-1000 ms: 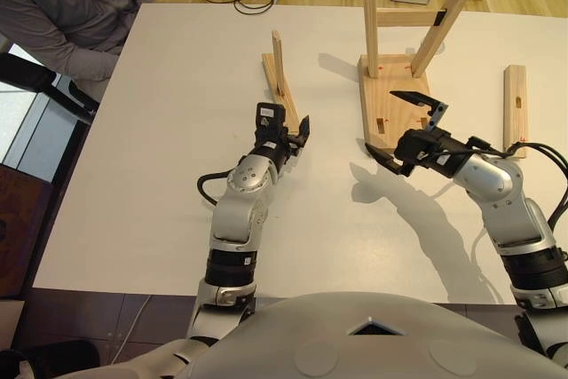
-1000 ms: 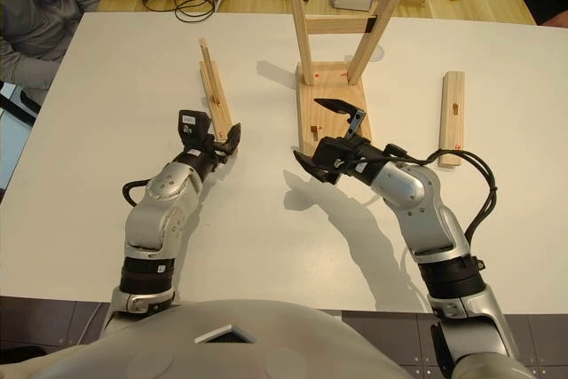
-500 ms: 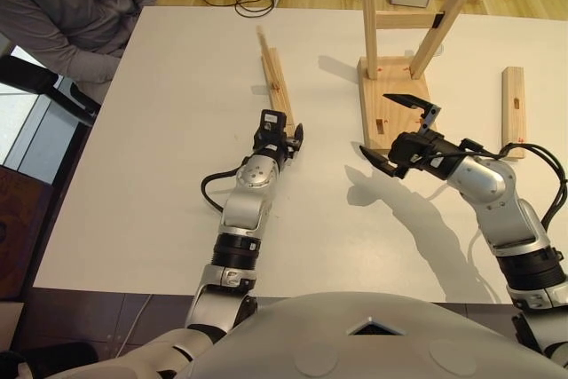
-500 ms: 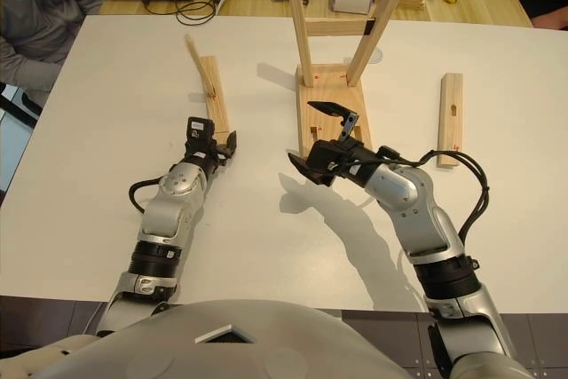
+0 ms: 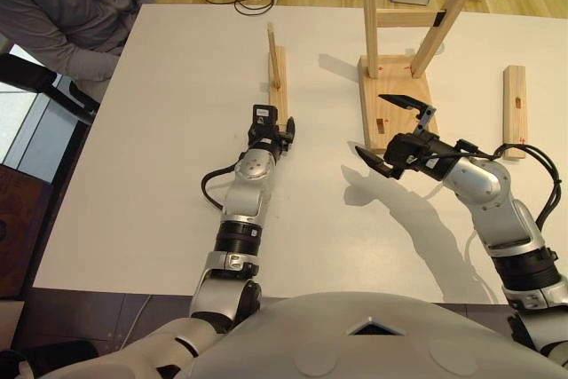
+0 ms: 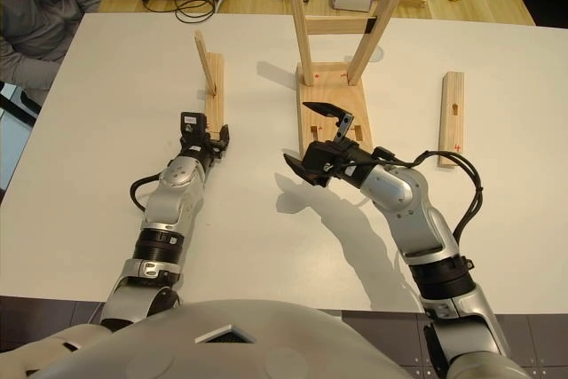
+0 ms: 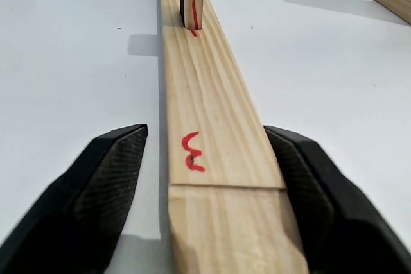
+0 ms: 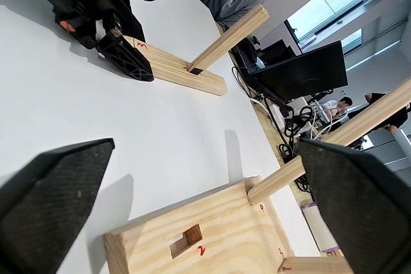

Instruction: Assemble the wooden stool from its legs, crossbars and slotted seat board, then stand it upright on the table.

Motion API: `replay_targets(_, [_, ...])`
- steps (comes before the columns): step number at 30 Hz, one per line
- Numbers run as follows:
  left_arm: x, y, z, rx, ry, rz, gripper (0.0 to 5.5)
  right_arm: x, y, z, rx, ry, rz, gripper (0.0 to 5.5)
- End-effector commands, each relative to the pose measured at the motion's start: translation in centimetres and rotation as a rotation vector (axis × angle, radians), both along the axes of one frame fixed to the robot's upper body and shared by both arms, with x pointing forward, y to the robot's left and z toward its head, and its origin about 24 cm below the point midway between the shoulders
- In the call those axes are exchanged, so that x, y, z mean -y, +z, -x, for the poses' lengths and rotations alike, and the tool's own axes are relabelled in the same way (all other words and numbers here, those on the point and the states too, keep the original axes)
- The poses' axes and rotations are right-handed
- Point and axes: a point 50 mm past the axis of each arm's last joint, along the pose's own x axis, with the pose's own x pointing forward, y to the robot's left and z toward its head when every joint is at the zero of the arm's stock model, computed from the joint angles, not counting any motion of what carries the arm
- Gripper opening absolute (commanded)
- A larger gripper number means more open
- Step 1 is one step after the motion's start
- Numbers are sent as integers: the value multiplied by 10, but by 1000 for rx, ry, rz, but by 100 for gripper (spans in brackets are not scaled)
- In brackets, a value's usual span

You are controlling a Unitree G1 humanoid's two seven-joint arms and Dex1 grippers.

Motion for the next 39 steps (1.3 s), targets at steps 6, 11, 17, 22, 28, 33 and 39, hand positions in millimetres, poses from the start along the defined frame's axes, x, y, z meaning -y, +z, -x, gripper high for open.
replay_targets(6, [-1, -30, 19, -131, -31, 33, 206, 1, 4, -3, 28, -3, 11, 540])
replay_targets(11, [-3, -31, 22, -122, -59, 26, 206, 6, 7, -7, 36, -23, 11, 540])
replay_targets(17, [-12, -11, 19, 18, -16, -24, 206, 12, 12, -14, 18, -66, -51, 540])
replay_targets(22, [-15, 19, 18, 173, 1, -46, 206, 24, 19, -24, -99, -140, -244, 540])
replay_targets(28, [-21, 56, 20, 368, 44, -54, 206, 36, 26, -30, -147, -196, -387, 540])
replay_targets(33, [-20, 81, 17, 531, 84, -20, 206, 39, 40, -38, -114, -211, -481, 540])
replay_targets(39, [-15, 103, 16, 705, 79, 8, 206, 41, 57, -38, -182, -184, -650, 540])
